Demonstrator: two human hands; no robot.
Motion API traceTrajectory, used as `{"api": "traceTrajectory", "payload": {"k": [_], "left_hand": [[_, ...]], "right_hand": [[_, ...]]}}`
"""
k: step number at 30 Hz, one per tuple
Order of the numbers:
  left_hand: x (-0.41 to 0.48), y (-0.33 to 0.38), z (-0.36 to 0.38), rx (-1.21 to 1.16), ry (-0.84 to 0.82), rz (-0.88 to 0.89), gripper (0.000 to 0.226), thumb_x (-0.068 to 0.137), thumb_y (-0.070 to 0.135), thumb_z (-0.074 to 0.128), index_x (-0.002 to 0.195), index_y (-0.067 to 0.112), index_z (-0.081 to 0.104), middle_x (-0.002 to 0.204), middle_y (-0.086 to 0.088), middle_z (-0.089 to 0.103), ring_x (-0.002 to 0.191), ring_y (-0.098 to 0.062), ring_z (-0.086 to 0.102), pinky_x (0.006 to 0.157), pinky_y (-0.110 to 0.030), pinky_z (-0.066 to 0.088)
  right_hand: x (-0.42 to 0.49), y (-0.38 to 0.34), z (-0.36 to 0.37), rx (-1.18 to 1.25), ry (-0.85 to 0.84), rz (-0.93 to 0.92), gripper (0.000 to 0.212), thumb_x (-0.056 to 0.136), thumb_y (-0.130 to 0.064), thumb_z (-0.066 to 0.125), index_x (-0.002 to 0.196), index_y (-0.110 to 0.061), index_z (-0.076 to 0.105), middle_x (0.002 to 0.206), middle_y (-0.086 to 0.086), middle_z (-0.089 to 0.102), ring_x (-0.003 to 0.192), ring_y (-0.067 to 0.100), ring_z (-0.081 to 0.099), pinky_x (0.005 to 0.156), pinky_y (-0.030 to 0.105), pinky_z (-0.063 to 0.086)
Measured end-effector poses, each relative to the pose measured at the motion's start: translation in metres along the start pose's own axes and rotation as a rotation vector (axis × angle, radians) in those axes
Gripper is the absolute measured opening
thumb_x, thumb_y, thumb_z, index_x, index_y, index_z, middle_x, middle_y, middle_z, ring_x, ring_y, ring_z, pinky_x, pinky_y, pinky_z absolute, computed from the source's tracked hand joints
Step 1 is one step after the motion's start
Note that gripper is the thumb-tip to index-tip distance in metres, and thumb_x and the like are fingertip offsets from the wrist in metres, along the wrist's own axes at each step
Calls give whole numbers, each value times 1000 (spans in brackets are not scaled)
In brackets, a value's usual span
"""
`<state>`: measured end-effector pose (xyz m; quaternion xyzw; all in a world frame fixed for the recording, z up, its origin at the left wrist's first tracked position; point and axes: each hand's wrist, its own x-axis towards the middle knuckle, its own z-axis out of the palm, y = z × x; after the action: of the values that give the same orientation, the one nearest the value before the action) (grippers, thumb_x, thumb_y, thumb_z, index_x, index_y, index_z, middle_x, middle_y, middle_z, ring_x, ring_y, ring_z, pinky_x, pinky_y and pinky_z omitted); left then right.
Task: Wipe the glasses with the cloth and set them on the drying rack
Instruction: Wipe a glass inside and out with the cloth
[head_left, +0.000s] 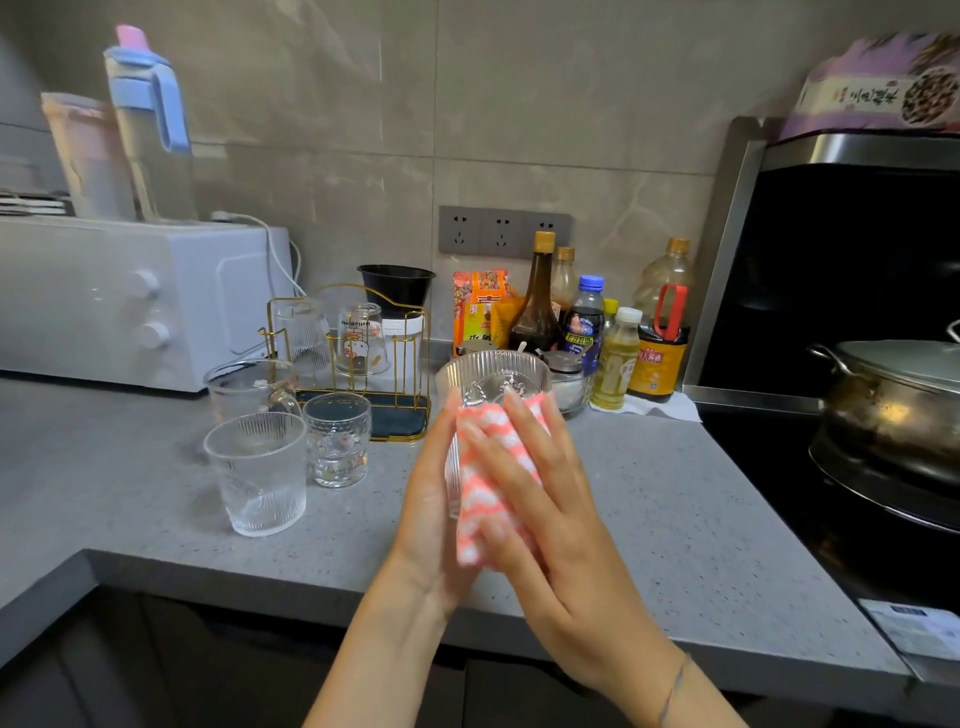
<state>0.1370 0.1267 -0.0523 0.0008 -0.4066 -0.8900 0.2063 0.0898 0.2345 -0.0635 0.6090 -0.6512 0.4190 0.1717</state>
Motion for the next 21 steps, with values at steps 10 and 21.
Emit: {"api": "traceTrajectory", "payload": {"k": [10,21], "left_hand": [[23,-4,-5,101,-30,-60,52,93,53,48,132,20,60,133,-10,61,124,-26,55,108,-44,36],[42,-19,-9,192,82,-15,54,92,58,45,128,21,60,108,-5,73,96,-18,71,75,-33,56]], "right_hand": [[39,34,-15,-16,137,95,49,97,-42,31,145,-35,32,159,-16,6,147,9,-9,119,39,3],[22,52,9,39,68,145,47,100,-38,31,147,-37,25,159,-17,2,147,9,-12,115,27,-1]]}}
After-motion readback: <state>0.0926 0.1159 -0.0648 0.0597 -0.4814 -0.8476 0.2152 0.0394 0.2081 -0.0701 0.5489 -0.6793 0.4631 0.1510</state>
